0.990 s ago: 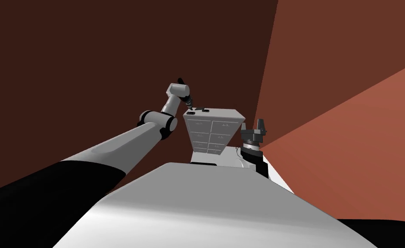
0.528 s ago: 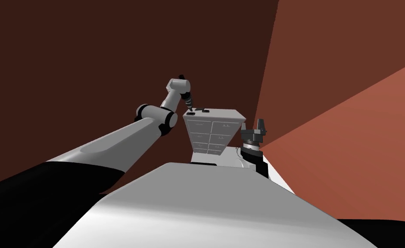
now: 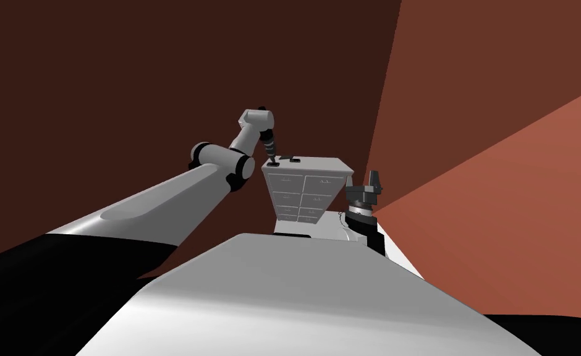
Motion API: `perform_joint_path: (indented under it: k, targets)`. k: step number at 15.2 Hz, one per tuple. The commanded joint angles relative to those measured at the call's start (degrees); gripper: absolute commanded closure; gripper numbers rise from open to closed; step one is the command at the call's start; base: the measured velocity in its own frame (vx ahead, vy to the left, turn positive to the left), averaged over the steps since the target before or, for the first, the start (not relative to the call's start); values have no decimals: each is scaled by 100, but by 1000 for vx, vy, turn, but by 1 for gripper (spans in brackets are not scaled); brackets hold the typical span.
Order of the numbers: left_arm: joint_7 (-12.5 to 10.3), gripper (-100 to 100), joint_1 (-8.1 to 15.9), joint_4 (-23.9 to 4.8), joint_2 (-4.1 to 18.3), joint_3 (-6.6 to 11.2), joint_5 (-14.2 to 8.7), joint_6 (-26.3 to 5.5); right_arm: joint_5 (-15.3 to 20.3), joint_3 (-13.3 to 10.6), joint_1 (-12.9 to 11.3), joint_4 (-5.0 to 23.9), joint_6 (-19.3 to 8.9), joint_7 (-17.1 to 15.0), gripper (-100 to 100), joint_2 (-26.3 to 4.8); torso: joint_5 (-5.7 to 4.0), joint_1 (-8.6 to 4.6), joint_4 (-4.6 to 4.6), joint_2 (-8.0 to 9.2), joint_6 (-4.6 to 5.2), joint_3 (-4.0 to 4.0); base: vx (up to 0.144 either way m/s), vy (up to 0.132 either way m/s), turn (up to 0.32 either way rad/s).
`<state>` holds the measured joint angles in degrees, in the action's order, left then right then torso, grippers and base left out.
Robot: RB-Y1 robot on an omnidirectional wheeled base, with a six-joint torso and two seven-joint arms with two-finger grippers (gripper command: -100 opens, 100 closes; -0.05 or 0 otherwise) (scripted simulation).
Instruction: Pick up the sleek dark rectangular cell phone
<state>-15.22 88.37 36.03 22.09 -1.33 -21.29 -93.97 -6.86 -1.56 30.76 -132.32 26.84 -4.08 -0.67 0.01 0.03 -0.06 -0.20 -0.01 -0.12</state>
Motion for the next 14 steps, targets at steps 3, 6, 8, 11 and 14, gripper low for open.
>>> perform_joint_path:
  k: [3, 6, 8, 11, 14]
  targets:
    - [-64, -100, 217, -378, -16, -34, -38, -473, 0, 0, 0, 0, 0, 0, 0, 0, 1, 5, 0, -1, 0, 0, 49, 26, -20]
    - [-104, -100, 319, -580, -30, -56, -62, -815, 0, 0, 0, 0, 0, 0, 0, 0, 0, -1, -1, -5, 0, -3, 58, 4, -20]
    - [-139, -100, 392, -756, -47, -77, -82, -1061, 0, 0, 0, 0, 0, 0, 0, 0, 0, -3, -2, -6, 0, -4, 59, 2, -19]
    - [-139, -100, 392, -756, -47, -77, -82, -1157, 0, 0, 0, 0, 0, 0, 0, 0, 0, -1, -2, -9, 0, -5, 54, 10, -11]
    - [-188, -100, 472, -1018, -78, -110, -109, -1619, 0, 0, 0, 0, 0, 0, 0, 0, 0, -2, -1, -5, 0, -3, 59, 5, -25]
